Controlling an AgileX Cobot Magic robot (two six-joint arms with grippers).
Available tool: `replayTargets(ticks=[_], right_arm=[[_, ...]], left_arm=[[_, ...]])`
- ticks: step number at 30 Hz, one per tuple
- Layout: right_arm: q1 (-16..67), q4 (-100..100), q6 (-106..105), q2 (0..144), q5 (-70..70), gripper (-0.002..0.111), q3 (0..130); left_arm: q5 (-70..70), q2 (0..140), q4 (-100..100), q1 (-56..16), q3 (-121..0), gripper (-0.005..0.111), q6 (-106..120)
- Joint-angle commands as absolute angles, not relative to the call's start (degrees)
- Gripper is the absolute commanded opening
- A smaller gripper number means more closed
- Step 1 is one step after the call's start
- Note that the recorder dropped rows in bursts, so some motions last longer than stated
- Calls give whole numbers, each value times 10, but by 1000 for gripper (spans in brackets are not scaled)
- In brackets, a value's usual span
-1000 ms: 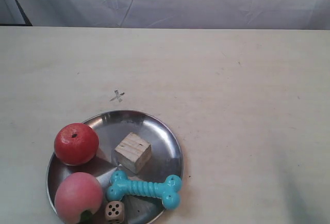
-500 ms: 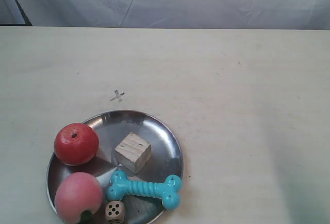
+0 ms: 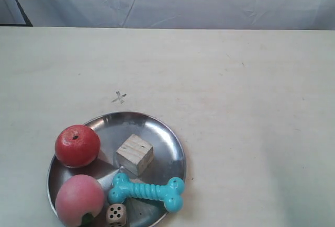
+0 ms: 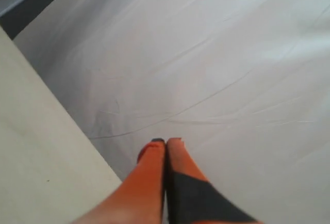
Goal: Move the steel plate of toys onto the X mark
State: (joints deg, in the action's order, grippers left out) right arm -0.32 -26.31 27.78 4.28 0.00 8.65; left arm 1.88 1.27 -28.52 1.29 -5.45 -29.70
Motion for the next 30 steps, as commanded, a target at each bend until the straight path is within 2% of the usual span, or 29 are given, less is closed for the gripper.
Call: replayTargets(ticks=[1, 6, 9, 15, 21, 23, 25, 28, 30], right_arm=[[-6, -102, 255, 205, 150, -1, 237], [-6, 0, 159, 471, 407, -1, 469], [-6, -50, 60, 608, 450, -1, 548], [-6, -280, -108, 798, 432, -1, 573], [-6, -405, -238, 906, 434, 0, 546], [-6, -464, -299, 917, 449, 6, 532], [-6, -519, -346, 921, 469, 19, 515], [-6, -544, -356, 925, 486, 40, 491], [-6, -551, -356, 930, 486, 50, 479]], left_arm=[[82, 100, -215, 16, -151, 0, -295], [253, 256, -99, 16, -286, 0, -242], [354, 355, -87, 16, -362, 0, -137], [492, 548, -97, 16, -403, 0, -50], [499, 675, -102, 16, -376, 0, -26], [477, 700, -133, 16, -360, 4, 0], [467, 720, -165, 16, -348, 11, 26], [461, 746, -199, 16, -334, 25, 49], [459, 760, -212, 16, -327, 36, 53]])
